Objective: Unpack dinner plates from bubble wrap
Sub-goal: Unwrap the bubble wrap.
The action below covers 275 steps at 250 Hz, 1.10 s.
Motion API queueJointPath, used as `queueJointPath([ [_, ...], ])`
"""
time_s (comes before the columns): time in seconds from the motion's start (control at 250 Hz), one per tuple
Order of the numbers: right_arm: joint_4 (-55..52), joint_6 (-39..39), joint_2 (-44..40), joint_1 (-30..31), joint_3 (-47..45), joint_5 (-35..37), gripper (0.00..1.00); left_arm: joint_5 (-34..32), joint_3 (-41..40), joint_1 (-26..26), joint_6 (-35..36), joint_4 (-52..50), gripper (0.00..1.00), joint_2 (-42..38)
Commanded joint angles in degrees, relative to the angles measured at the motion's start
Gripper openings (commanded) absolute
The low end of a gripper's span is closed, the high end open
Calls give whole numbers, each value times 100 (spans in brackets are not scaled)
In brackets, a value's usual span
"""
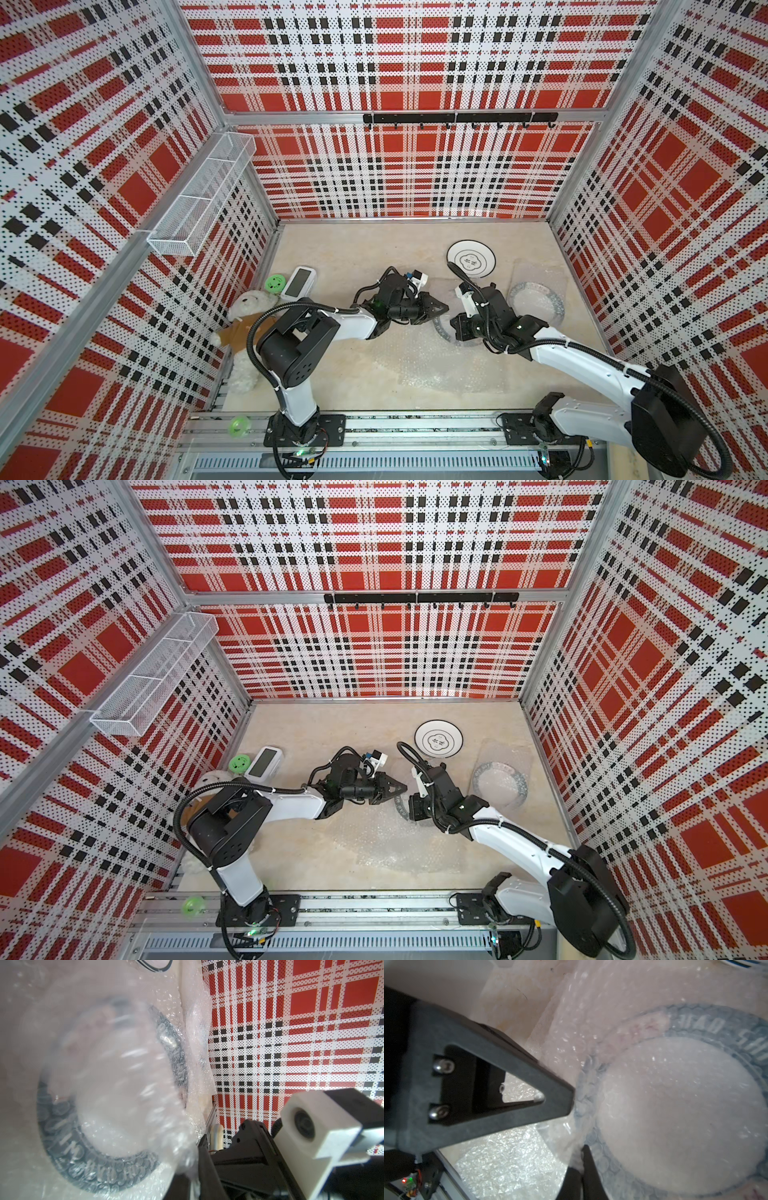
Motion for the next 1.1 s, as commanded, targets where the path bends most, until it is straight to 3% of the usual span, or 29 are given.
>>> queueJointPath([
  [0.0,-270,-73,-493,15,194,385,0,175,137,100,-226,322,25,-140],
  [0.144,-1103,-214,-923,-170,657,948,0,150,182,165,-86,-65,49,-780],
  [0.3,-1771,-243,-1310,-975,1010,1136,0,-179,154,159,716,-1348,66,-1694],
  [0.436,-2099,-304,-1508,-2055,1034,1041,0,-582,189,90,1596,-2652,73,-2297],
  [0.632,-2023,-291,-1508,-3709,713,487,0,-1345,576,-291,2768,-4399,74,-2478],
  [0.768,-1861,423,-1397,-4632,474,234,0,-1641,907,-549,3191,-4999,75,-2210],
  [0.82,-1657,645,-1385,-4802,311,169,14,-1630,1007,-609,3245,-5020,75,-2043],
  [0.972,-1416,966,-1388,-5102,132,198,74,-1985,1623,-996,3635,-5557,73,-1407],
  [1.04,-1443,962,-1574,-5252,213,126,89,-2186,1902,-1228,3846,-5807,74,-1180],
  [1.096,-1451,887,-1814,-5260,333,68,93,-2311,2057,-1405,3972,-5878,76,-1026],
])
